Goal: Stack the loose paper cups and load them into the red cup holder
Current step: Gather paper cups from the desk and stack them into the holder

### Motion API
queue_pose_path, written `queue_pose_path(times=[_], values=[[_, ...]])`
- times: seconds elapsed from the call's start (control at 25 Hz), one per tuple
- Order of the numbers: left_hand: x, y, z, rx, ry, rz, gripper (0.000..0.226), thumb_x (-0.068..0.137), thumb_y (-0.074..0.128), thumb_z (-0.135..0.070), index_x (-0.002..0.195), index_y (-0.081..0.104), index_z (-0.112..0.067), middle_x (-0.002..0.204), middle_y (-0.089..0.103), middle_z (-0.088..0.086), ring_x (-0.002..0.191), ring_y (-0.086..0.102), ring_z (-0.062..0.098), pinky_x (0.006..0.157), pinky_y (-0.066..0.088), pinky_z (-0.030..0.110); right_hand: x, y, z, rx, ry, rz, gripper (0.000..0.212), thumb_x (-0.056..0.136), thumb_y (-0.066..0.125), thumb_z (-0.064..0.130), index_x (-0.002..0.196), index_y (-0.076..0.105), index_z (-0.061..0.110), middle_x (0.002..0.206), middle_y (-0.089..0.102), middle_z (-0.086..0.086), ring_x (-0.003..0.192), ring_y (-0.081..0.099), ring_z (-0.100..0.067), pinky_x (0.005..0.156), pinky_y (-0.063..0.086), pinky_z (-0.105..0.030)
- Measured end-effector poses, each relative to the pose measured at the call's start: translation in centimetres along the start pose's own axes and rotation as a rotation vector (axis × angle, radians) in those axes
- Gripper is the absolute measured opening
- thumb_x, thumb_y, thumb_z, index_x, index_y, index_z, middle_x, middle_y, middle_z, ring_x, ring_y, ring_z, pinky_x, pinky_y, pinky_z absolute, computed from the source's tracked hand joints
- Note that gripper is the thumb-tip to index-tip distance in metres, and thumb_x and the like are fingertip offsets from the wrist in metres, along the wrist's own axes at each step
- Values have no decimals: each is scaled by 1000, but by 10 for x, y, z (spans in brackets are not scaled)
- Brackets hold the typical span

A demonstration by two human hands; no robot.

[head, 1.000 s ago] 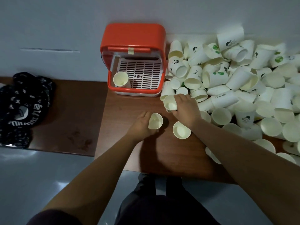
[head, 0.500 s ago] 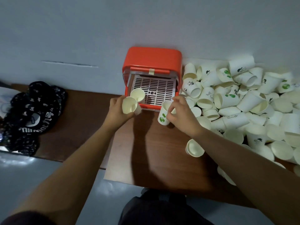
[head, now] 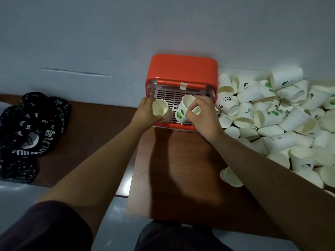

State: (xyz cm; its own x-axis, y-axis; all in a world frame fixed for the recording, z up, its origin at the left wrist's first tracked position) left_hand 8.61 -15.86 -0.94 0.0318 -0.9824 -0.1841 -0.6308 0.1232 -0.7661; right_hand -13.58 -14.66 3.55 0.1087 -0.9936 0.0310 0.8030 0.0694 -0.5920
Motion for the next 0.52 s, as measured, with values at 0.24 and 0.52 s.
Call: queue_pose_path(times=[0.24, 0.52], values=[[20, 31, 18, 92, 80, 99, 80, 69, 87, -40, 136, 52, -12, 137, 47, 17, 125, 46, 37, 105, 43, 51, 11, 17, 1, 69, -4, -76, 6, 80, 67, 15, 84, 63, 14, 111, 53, 2, 102, 49, 2, 86, 39, -12], [28, 27, 48, -84, 89, 195, 69, 80, 78, -25, 141, 47, -18, 134, 54, 5, 118, 57, 23, 97, 52, 35, 28, 65, 12, -4, -16, 23, 48, 82, 70, 18, 127, 52, 11, 125, 52, -3, 115, 48, -15, 95, 41, -26]])
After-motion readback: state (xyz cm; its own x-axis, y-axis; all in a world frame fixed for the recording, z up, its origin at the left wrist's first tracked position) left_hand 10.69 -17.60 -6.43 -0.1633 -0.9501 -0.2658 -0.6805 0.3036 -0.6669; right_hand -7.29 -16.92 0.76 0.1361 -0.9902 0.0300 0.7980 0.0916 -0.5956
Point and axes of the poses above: each hand's wrist, its own x-axis towards the middle knuckle, its own y-axis out of the palm, z = x × y, the point moved 4 cm from there along x, towards the middle knuckle
